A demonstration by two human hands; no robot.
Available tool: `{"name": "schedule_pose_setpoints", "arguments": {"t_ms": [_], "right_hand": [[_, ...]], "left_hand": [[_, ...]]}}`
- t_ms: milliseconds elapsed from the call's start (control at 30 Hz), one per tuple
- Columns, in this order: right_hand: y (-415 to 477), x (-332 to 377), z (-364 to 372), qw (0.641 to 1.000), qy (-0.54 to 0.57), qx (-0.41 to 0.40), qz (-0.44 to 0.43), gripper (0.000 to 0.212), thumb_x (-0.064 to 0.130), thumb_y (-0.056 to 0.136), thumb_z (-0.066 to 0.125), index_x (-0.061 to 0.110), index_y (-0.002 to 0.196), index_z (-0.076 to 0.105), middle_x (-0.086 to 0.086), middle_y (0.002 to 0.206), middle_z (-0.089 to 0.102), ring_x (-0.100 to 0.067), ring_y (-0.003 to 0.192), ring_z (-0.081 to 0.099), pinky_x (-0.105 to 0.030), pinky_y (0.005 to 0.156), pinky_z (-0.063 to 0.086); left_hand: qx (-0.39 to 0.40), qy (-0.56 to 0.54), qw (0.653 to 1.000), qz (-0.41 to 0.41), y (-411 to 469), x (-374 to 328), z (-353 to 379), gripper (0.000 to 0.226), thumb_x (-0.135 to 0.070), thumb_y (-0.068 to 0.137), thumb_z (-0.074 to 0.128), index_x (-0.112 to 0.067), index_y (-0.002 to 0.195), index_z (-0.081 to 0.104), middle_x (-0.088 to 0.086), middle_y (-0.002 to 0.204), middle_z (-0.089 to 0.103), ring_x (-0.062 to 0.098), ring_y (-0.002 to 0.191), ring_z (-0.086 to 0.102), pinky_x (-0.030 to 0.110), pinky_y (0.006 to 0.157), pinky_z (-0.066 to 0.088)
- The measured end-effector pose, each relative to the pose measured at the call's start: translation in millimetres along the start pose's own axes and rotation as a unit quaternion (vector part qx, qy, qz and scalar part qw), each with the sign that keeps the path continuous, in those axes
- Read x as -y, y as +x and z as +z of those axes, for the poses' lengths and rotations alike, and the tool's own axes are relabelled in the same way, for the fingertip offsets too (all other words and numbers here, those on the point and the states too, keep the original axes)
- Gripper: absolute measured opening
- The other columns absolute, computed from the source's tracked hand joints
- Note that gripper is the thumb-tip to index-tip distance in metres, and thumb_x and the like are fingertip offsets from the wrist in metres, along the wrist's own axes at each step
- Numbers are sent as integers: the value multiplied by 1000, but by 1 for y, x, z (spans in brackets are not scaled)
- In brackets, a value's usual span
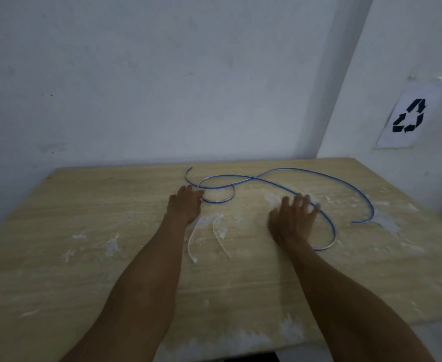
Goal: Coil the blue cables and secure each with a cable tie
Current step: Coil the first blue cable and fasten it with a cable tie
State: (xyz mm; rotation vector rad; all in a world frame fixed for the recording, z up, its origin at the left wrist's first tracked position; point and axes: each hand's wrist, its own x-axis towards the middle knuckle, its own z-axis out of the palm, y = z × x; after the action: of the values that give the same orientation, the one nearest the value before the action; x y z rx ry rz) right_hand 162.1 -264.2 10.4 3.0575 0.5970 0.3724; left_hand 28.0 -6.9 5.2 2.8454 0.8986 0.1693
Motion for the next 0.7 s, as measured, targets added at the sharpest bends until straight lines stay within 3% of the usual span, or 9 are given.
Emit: {"name": "schedule_pose_setpoints", "arguments": {"t_ms": [67, 133, 300, 467, 533, 700], "right_hand": [[-3, -14, 3, 992, 24, 40, 118, 63, 53, 97, 33, 15, 146, 44, -23, 159, 30, -44, 148, 22, -65, 117, 12], [-8, -20, 4, 979, 48, 77, 181, 70, 60, 94, 32, 14, 144, 48, -26, 157, 32, -48, 145, 26, -66, 113, 18], [-14, -17, -4, 979, 60, 73, 180, 61, 53, 97, 40, 12, 141, 51, -27, 158, 29, -47, 142, 29, -57, 111, 29], [-14, -30, -5, 955, 95, 78, 271, 65, 50, 95, 42, 6, 143, 46, -31, 155, 33, -46, 144, 27, -61, 116, 17], [-13, -31, -4, 962, 90, 78, 244, 55, 44, 97, 42, 8, 139, 50, -28, 149, 42, -44, 139, 35, -59, 116, 20], [-8, -27, -1, 990, 123, 17, 63, 30, 11, 98, 47, 13, 126, 56, -15, 128, 57, -37, 122, 47, -50, 100, 39]], "left_hand": [[21, 18, 1000, -7, -6, -6, -1, 49, -23, 108, 31, -28, 157, 29, 12, 161, 28, 32, 147, 27, 53, 114, 31], [31, 24, 999, -15, -9, -11, -2, 59, -15, 104, 36, -30, 159, 20, 11, 163, 24, 32, 148, 25, 53, 114, 30], [33, -6, 999, -19, -14, -40, -10, 63, -10, 102, 37, -28, 160, 19, 12, 169, 0, 32, 155, 4, 55, 119, 21], [34, 2, 999, 42, -14, -76, -10, 54, -22, 106, 36, -26, 159, 23, 14, 168, 3, 31, 155, 8, 55, 117, 24], [36, 10, 998, 60, -16, -91, -5, 51, -31, 108, 30, -26, 158, 23, 13, 167, 5, 31, 154, 11, 54, 117, 25], [34, -7, 994, 106, -23, -123, 10, 59, -40, 108, 30, -35, 161, 4, 11, 169, -5, 27, 156, -1, 55, 120, 16]]}}
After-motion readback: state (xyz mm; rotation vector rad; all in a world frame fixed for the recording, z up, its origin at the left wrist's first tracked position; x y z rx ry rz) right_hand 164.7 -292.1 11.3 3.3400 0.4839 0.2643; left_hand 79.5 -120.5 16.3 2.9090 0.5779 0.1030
